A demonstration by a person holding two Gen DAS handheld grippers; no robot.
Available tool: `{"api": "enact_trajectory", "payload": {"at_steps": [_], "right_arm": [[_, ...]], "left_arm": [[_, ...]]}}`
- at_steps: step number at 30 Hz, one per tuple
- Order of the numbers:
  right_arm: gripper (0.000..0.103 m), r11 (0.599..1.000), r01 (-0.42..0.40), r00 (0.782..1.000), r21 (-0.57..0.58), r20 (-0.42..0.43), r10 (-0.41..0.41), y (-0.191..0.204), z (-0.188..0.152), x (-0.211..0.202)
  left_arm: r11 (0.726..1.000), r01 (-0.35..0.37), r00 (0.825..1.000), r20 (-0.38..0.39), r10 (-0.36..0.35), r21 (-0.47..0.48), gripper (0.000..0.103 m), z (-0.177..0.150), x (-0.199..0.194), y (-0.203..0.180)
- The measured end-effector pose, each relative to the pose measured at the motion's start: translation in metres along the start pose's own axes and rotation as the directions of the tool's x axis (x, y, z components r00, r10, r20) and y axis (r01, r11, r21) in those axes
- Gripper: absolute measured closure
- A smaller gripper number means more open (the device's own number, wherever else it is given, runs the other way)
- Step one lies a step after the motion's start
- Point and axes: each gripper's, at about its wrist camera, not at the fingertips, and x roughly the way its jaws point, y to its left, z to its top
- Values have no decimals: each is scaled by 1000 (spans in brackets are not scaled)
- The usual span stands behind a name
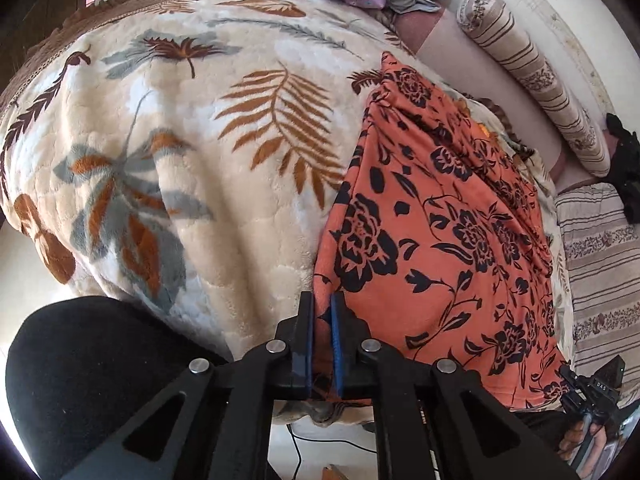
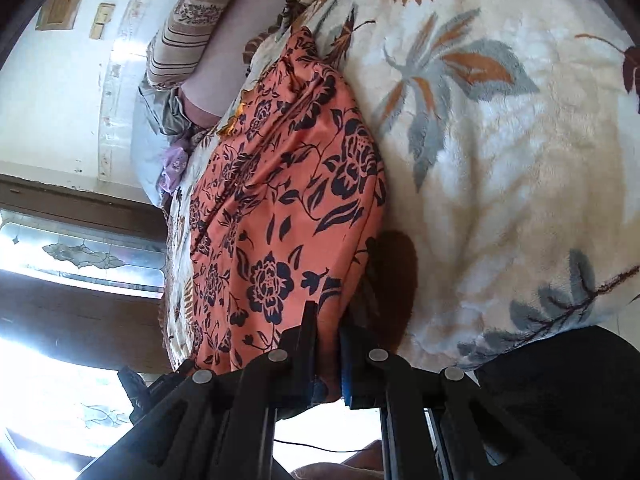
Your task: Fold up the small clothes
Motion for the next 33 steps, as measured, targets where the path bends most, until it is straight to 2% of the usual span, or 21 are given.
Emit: {"api": "enact_trajectory", "payload": {"at_steps": [1,2,4,5,7,10,14,15,17,20,26,28,29,30,31,33], "right_arm": [[93,1000,-7,1000,10,-4,7,-2,2,2],[91,1000,-9,1000,21,-7,9,-4,5,4],[90,999,-4,1000,38,-12,4,-7,8,8],[90,999,-6,1000,38,-13,7,-7,9,9],[90,1000,-12,1000,21,-5,12,-4,9,9],[90,999,-40,999,12,31,40,-3,8,4],[92,994,-107,989,35,110,102,-9,11,-15],[92,992,-118,986,45,120,112,-11,12,-18],[92,991,-120,986,55,122,112,-13,12,-18],[92,995,-90,991,40,100,85,-10,12,-13],[88,996,-47,997,76,62,43,-18,14,-5],[77,998,-16,999,63,35,14,-17,14,-1],[58,998,-12,1000,55,15,11,-17,13,3],[28,999,-11,1000,48,-2,11,-15,12,6],[21,999,-12,1000,33,-19,12,-13,12,9],[20,1000,18,999,7,-31,-18,-9,9,12]], "left_arm": [[1000,-3,1000,-3,3,5,84,0,1,-1],[1000,-1,1000,-9,1,16,70,1,3,-3],[997,-9,1000,-25,11,71,53,-2,9,-13],[994,-25,999,-29,28,107,46,-4,12,-18],[985,-61,997,-27,66,161,45,-9,17,-27],[982,-73,996,-28,79,176,45,-11,19,-28],[986,-47,998,-34,53,162,46,-8,19,-25],[986,-43,998,-35,50,162,49,-8,19,-25],[988,-45,998,-44,52,146,75,-7,22,-22],[992,-28,998,-46,33,120,90,-5,22,-19],[995,20,1000,-18,-18,95,93,-6,11,-15],[996,46,999,-12,-45,75,93,-4,8,-11],[996,59,998,-9,-59,63,93,-4,6,-10],[996,71,997,-6,-71,52,93,-3,5,-8],[996,81,997,-5,-81,46,93,-3,3,-7],[995,90,996,0,-90,42,93,-3,1,-6]]}}
